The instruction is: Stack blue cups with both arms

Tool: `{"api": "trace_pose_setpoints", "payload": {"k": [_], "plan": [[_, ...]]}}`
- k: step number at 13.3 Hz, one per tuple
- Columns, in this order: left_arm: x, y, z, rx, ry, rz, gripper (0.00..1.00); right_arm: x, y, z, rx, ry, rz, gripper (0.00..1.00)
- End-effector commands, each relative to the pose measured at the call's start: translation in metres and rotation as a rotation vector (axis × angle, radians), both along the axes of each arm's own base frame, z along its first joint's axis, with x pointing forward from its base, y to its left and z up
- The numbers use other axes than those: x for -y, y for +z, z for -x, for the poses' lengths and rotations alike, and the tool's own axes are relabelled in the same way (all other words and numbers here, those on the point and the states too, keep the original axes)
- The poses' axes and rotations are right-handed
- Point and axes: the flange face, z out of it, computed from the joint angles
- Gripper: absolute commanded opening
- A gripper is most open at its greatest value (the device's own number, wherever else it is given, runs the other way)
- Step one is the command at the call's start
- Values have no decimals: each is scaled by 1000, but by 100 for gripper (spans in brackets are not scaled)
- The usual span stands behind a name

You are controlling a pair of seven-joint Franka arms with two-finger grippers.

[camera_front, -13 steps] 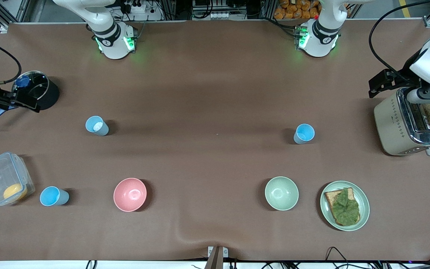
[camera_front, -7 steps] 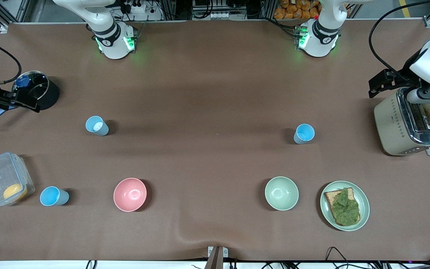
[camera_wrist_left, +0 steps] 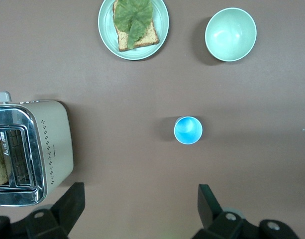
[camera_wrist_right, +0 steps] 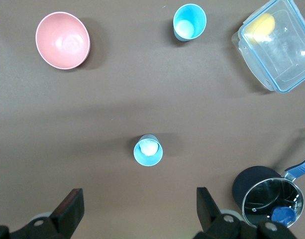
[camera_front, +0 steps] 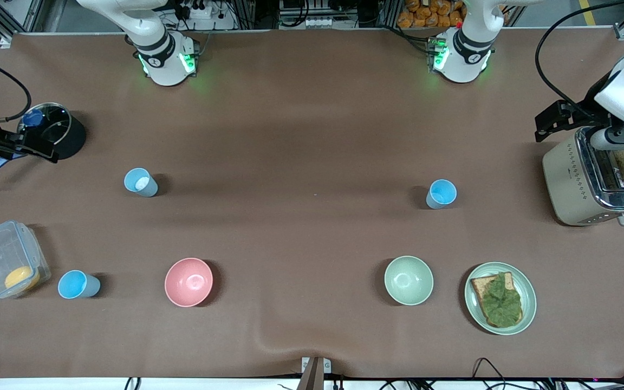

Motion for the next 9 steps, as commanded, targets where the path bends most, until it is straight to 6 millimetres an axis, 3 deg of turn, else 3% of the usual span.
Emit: {"api": "trace_pose_setpoints", "payload": {"k": [1,3,5,7,9], "plan": [[0,4,1,-4,15,-8,100,3,0,0,-9,-16,-14,100],[-1,4,1,-4,16,-8,100,11,-16,-5,-36,-20,-16,100],[-1,4,1,-4,16,-8,100,16,-51,-11,-129,-23,-21,100],[0,4,1,-4,16,-8,100,39,-77,-13,-187,-50,-42,100],[0,4,1,-3,16,-8,100,55,-130,-8,-264,-75,-52,100]]}}
